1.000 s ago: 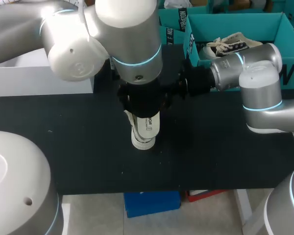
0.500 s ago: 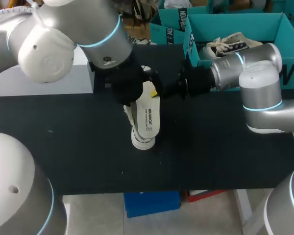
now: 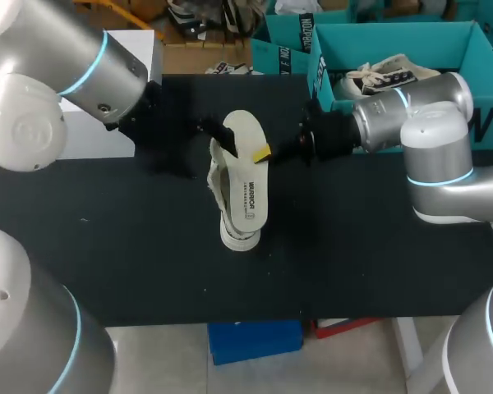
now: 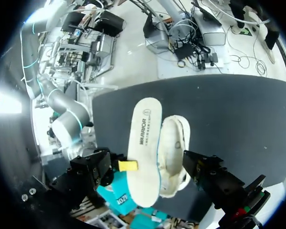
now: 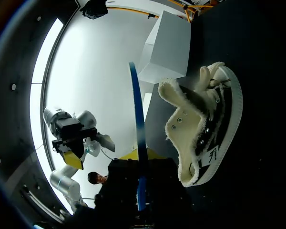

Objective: Take the shoe out of the shoebox, open the shoe tongue, remove and reinsert the insole, then place the shoe into the shoebox

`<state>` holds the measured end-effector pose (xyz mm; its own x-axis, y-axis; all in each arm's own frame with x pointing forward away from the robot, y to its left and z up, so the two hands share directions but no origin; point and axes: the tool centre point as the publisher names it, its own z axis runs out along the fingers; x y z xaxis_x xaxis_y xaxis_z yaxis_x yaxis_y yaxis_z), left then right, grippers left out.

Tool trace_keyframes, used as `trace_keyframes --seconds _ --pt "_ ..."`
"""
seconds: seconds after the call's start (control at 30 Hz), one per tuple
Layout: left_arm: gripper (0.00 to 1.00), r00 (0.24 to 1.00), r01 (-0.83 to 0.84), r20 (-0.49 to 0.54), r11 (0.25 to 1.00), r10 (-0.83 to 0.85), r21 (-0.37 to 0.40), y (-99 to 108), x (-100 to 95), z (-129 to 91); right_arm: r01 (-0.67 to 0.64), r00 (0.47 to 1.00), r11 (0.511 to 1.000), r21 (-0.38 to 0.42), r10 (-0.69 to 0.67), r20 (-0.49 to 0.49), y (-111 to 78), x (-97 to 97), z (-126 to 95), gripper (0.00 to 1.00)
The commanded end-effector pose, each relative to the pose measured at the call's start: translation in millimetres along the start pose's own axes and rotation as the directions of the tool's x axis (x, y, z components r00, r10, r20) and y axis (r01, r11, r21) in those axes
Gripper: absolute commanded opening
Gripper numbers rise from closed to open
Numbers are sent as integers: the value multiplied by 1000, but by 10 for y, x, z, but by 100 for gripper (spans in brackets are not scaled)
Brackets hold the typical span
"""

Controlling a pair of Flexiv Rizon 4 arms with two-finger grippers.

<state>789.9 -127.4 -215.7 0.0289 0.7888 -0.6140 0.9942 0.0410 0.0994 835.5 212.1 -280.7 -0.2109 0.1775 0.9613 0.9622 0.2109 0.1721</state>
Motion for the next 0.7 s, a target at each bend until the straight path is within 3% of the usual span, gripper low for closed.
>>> trace_keyframes --seconds 0.03,0.33,0.7 --pt "100 731 7 682 999 27 -47 10 226 4 0 1000 1000 -2 0 0 2 -10 16 0" --pt "100 598 25 801 998 32 -58 157 299 99 0 1000 1000 -2 0 0 2 -10 16 0" --pt "100 571 55 821 997 6 -46 252 268 200 0 1000 1000 -2 0 0 2 -10 16 0"
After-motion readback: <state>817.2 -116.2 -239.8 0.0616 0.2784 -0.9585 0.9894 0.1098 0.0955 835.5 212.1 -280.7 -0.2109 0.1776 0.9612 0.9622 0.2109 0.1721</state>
